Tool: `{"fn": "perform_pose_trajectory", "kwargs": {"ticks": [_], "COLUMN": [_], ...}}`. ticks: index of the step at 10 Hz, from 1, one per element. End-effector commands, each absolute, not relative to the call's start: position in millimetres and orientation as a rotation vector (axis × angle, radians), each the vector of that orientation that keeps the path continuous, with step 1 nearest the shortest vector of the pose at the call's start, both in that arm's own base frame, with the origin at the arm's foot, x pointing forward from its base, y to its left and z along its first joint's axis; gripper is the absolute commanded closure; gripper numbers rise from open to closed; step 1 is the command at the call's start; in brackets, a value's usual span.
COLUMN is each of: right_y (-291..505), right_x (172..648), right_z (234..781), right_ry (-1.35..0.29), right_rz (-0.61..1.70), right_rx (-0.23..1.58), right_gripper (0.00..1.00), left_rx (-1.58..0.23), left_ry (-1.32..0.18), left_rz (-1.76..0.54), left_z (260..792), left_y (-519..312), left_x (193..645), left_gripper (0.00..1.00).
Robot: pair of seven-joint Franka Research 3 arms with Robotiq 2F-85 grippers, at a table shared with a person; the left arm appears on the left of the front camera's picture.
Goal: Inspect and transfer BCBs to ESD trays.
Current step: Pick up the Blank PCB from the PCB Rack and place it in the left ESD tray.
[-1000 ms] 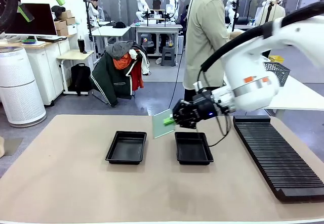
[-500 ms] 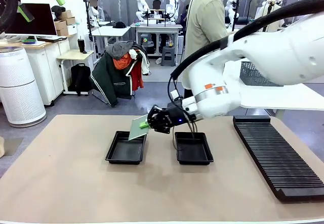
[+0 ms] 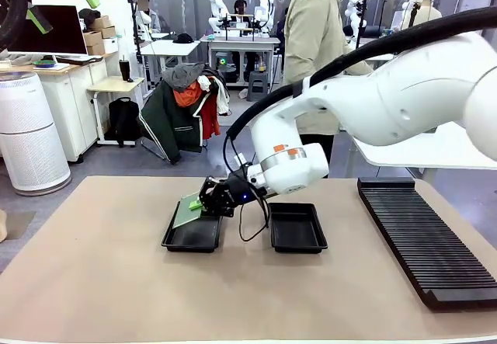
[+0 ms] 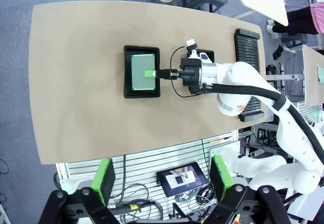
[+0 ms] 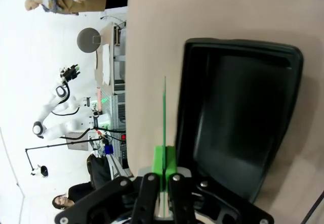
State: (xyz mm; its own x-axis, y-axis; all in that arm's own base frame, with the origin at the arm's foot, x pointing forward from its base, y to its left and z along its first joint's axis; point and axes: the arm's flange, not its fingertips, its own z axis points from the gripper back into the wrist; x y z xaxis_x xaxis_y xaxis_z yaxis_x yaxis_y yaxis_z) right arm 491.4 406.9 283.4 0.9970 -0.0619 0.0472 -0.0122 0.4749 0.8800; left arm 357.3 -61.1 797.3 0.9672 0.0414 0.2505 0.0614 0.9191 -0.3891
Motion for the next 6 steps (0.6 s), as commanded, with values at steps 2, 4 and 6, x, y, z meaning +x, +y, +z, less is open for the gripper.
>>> {"fn": "perform_pose_trajectory", "kwargs": {"ticks": [2,4,6], "right_y": [421,422,424], "right_x": [504,505,507], "right_z": [271,265,258], "right_ry": [-0.053,-0.047,-0.030], "right_rz": [-0.079,-0.093,-0.103], "right_rx": [1.001,0.982,0.965], "right_gripper": [0.98,0.98,0.98], "left_rx": [-0.420,-0.420,-0.420], "left_ry": [-0.260,-0.260,-0.260], "left_rz": [-0.009,-0.009,-0.009], "left_z": [797,797,797], "left_y": [-61,-61,-61], "left_x": [356,356,356], "left_gripper": [0.00,0.00,0.00]}}
